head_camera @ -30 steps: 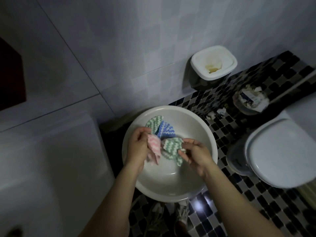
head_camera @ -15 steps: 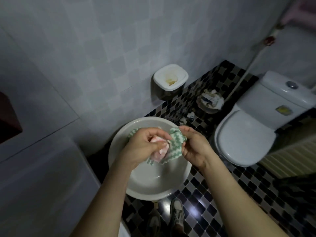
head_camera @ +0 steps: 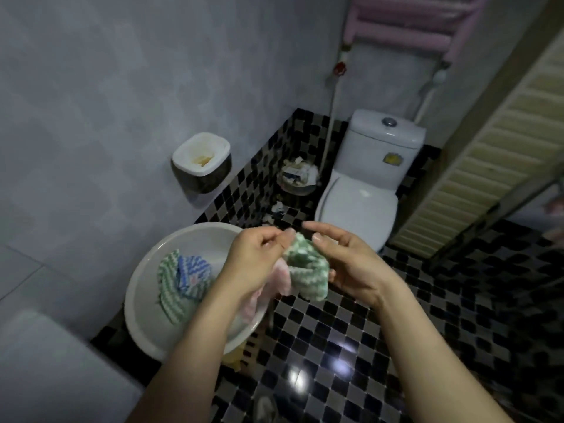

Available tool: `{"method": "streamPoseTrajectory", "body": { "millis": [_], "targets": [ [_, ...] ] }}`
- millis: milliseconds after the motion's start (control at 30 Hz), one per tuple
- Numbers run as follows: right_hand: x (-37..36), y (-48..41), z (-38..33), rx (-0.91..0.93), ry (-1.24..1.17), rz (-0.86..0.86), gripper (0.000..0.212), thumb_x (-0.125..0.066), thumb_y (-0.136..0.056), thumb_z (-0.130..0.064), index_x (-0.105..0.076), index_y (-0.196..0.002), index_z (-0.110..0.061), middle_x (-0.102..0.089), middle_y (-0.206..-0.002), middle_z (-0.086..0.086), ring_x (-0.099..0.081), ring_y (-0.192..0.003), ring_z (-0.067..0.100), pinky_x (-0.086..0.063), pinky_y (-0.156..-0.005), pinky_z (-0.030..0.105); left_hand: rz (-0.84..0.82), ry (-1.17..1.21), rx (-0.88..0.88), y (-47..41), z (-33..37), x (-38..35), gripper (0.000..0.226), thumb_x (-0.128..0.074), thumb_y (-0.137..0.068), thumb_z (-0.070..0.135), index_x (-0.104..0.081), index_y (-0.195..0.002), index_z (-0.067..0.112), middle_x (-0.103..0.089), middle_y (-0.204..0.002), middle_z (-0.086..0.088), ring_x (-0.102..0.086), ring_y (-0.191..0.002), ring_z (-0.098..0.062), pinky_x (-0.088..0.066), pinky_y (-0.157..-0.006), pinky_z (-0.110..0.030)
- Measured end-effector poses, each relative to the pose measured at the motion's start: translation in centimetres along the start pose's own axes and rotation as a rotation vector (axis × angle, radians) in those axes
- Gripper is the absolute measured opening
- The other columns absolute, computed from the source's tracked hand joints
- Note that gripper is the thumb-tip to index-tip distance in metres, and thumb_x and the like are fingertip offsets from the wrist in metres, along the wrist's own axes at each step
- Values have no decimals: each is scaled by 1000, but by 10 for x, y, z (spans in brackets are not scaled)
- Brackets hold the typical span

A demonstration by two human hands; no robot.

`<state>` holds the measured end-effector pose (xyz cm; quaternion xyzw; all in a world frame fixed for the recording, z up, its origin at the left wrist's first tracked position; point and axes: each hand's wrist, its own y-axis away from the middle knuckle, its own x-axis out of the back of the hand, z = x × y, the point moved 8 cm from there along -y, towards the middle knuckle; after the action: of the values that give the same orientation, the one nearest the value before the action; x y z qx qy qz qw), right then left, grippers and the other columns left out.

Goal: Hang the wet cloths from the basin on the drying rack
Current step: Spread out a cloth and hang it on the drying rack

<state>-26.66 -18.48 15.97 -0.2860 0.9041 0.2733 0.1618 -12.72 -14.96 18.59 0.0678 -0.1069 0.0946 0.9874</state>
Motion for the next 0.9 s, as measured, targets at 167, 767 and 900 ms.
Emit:
{"method": "streamPoseTrajectory", "body": {
  "millis": [167, 767, 900],
  "targets": [
    [45, 66, -22, 97, 518, 46, 23, -74, -79, -11, -72, -101, -9, -71, -75, 0, -65, -65, 9, -52, -61, 21, -33, 76, -3, 12, 24, -48, 56, -53, -94, 42, -50, -76, -11, -47, -53, -25, -45, -37, -20, -36, -43, -24],
    [233, 346, -34, 462, 97, 757, 23, -51, -95, -2, -47, -77, -17, -56, -73, 8, -55, -59, 15, -47, -41, 19, -536, -76, 72, 116, 68, -299, 16, -70, -87, 13, -54, -85, 11, -60, -52, -1, -48, -37, -7, -36, -41, -18],
    [237, 372, -50, 491, 462, 777, 19, -54, -95, -8, -44, -82, -18, -42, -63, 13, -43, -59, 23, -43, -49, 27, -329, -657, -267, 114, 90, -322, 11, -67, -87, 26, -63, -78, 30, -70, -78, 11, -66, -76, -7, -49, -68, -25]
  ]
}}
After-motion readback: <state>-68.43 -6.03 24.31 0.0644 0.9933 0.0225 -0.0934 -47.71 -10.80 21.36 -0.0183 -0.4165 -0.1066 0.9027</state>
